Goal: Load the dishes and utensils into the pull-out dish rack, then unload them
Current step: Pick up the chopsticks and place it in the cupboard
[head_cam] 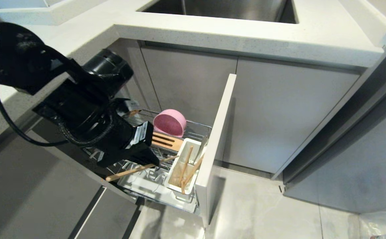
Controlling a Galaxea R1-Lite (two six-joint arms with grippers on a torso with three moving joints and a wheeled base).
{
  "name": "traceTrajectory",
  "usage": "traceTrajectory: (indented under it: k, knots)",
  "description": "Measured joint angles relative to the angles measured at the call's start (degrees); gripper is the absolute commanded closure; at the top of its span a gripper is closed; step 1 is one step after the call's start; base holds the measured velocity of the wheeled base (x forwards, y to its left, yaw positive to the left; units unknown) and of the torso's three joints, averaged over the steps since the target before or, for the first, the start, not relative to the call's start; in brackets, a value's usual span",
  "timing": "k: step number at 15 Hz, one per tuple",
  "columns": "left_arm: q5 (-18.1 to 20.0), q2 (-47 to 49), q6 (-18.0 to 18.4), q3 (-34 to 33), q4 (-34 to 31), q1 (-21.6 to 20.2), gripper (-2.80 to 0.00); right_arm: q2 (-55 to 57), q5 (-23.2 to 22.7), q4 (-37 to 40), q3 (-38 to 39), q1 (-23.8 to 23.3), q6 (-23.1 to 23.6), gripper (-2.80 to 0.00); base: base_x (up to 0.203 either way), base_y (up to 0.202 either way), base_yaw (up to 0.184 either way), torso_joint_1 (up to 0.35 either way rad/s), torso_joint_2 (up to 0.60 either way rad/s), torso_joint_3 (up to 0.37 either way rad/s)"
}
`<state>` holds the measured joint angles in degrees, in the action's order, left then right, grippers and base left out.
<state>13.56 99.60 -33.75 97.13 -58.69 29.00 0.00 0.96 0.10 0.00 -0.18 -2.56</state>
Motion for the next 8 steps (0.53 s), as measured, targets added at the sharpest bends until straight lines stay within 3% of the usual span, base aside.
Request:
traceTrajectory:
  k: [8]
  knots:
    - [-0.8,5.7,-3.2,1.7,-0.1,0.8,0.00,0.0,0.0,0.0,0.0,0.0,0.0,0.00,0.000,0.000,0.000,0.000,0.00,0.000]
